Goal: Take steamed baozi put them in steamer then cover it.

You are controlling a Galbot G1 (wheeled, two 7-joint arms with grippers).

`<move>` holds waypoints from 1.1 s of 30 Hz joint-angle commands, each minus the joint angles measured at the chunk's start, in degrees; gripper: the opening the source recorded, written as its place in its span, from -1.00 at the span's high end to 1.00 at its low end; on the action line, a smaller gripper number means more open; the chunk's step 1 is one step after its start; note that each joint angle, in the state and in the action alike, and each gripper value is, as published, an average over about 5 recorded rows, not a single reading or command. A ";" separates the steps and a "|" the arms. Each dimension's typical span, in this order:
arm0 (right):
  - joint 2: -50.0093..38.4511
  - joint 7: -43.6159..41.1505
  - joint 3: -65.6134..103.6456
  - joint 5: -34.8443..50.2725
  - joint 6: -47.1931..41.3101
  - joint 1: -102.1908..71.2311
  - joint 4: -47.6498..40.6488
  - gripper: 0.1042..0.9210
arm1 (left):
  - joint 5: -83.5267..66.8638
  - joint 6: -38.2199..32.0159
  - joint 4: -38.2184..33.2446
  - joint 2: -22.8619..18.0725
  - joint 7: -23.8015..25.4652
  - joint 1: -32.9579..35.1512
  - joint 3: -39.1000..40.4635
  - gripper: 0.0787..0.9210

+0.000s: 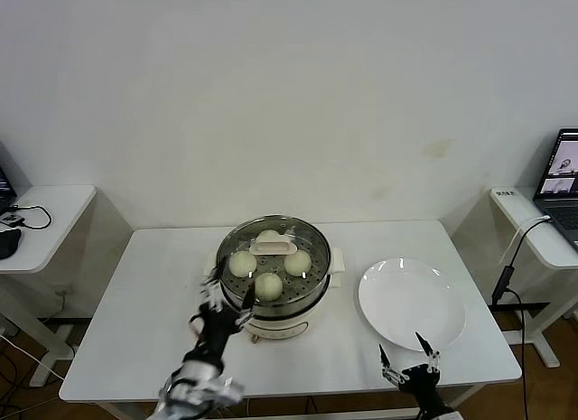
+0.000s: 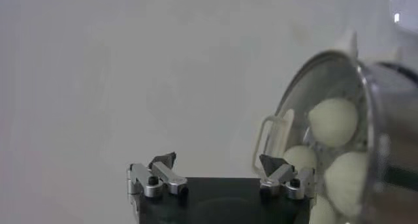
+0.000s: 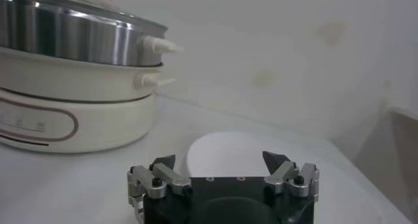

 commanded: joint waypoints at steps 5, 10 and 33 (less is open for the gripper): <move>-5.04 1.42 -1.20 7.90 1.01 -6.00 3.82 -0.76 | -58.44 -19.16 0.97 0.55 -12.41 22.99 -16.43 -0.77; -6.94 2.44 -2.60 9.33 2.24 -8.45 4.75 -0.76 | -58.81 -21.89 3.61 -0.33 -13.61 24.49 -16.38 -0.77; -7.63 2.51 -7.77 11.65 -3.89 -10.70 9.23 -0.76 | -56.97 -23.93 9.04 -0.89 -11.07 26.31 -16.59 -0.77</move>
